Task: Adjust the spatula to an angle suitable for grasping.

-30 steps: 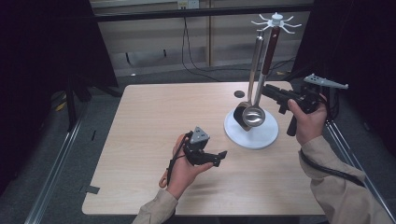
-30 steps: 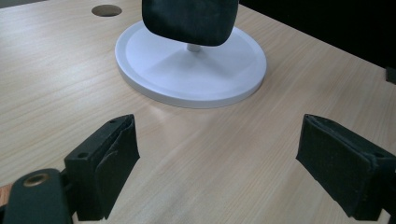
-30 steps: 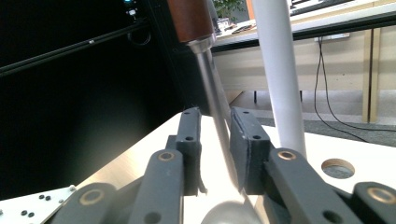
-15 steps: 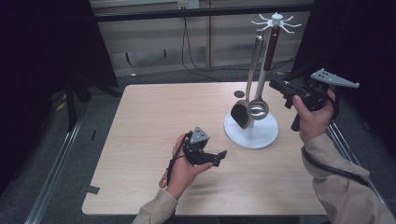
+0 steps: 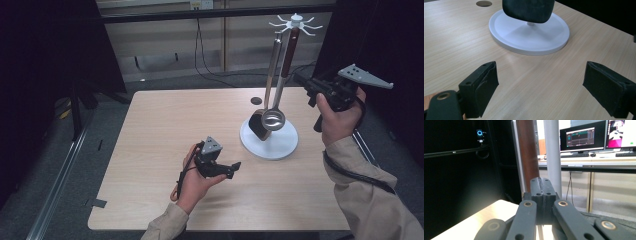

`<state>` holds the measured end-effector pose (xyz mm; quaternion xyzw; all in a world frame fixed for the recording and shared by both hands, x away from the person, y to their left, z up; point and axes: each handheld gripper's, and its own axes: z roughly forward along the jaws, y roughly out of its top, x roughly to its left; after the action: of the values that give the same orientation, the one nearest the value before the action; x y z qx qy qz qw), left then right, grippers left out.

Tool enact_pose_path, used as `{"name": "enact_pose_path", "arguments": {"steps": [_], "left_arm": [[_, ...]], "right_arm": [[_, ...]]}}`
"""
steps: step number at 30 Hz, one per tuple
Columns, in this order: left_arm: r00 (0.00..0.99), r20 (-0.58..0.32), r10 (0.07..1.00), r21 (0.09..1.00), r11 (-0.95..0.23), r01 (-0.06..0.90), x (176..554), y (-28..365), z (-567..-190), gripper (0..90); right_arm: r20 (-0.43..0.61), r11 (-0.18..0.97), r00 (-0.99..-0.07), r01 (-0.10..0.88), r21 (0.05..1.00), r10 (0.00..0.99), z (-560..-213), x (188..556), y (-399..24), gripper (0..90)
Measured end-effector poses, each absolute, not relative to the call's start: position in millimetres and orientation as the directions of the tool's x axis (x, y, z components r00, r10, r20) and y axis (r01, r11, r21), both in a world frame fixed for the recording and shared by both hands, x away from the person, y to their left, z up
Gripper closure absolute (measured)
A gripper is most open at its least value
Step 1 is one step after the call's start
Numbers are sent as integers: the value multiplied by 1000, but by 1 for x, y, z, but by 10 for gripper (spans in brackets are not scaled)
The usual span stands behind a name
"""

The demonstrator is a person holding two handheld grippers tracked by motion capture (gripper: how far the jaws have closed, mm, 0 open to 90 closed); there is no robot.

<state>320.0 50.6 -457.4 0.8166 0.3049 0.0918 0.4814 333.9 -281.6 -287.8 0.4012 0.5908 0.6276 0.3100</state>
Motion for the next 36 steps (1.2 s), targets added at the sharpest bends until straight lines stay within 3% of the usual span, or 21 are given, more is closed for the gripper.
{"name": "enact_pose_path", "arguments": {"steps": [26, 36], "left_arm": [[810, -160, 564, 849, -340, 404, 325, 46, -456, 120], [815, -159, 558, 849, -345, 401, 325, 44, -456, 120]], "right_arm": [[144, -142, -377, 32, 989, 915, -253, 351, -289, 900], [146, -157, -379, 1, 988, 914, -240, 351, -292, 900]]}}
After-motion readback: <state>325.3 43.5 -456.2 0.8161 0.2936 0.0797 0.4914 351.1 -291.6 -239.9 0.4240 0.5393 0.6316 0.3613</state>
